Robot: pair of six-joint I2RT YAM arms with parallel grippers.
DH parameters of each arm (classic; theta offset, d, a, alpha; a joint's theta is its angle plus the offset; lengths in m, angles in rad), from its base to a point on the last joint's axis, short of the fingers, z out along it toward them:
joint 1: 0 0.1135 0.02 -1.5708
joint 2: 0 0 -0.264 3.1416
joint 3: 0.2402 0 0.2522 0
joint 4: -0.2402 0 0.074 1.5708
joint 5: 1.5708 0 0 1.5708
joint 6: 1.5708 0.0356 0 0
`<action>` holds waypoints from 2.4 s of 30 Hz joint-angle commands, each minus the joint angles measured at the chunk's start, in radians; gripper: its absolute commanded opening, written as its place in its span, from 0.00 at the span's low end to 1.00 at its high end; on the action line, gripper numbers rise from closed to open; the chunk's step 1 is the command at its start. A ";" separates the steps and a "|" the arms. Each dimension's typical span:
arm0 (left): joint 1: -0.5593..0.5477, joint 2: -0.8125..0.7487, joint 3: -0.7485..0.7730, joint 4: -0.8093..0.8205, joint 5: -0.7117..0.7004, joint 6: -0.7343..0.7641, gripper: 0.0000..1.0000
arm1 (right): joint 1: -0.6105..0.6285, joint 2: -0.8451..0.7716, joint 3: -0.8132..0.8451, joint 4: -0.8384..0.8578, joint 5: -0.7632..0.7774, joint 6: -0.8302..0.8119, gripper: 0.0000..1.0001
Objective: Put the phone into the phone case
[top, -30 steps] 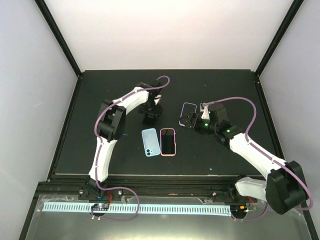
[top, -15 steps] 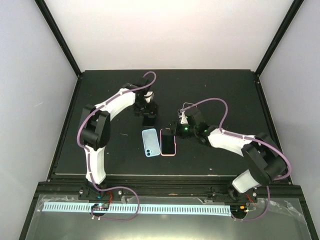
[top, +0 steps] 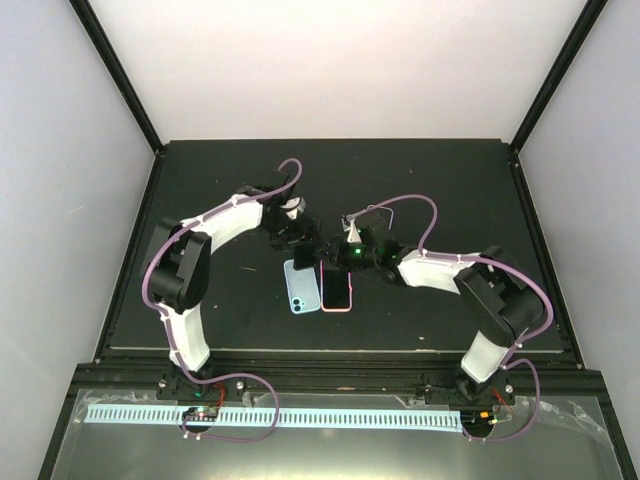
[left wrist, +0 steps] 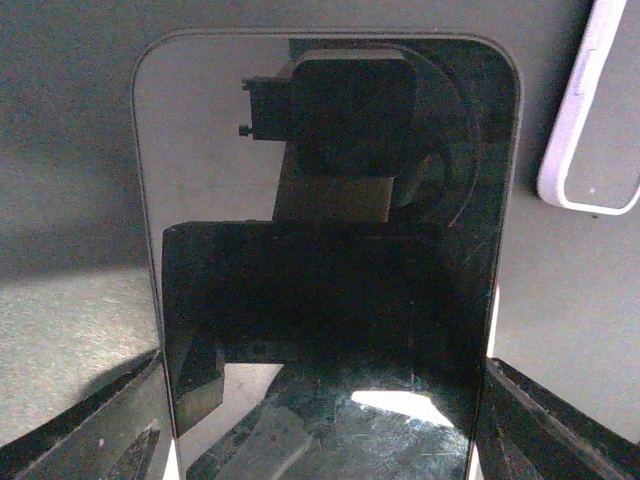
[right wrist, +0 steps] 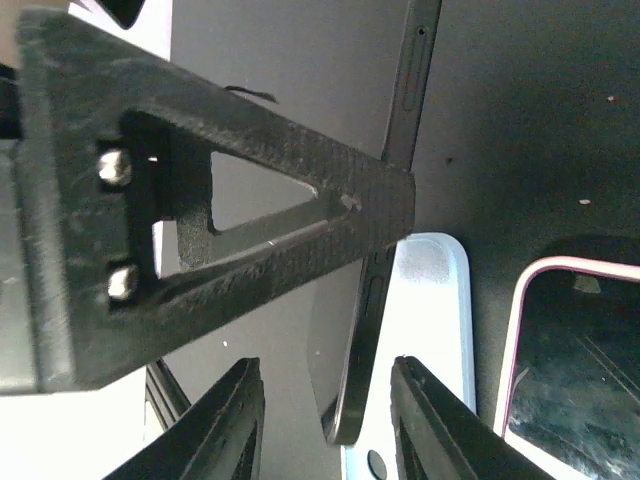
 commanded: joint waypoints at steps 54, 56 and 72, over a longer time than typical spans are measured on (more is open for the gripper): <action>0.178 -0.379 -0.509 0.292 0.093 -0.039 0.88 | 0.078 0.052 -0.077 0.046 -0.181 -0.054 0.01; 0.179 -0.382 -0.531 0.305 0.095 -0.037 0.88 | 0.077 0.057 -0.078 0.033 -0.174 -0.065 0.01; 0.179 -0.401 -0.641 0.387 0.129 -0.002 0.74 | 0.079 0.087 -0.076 0.004 -0.171 -0.072 0.01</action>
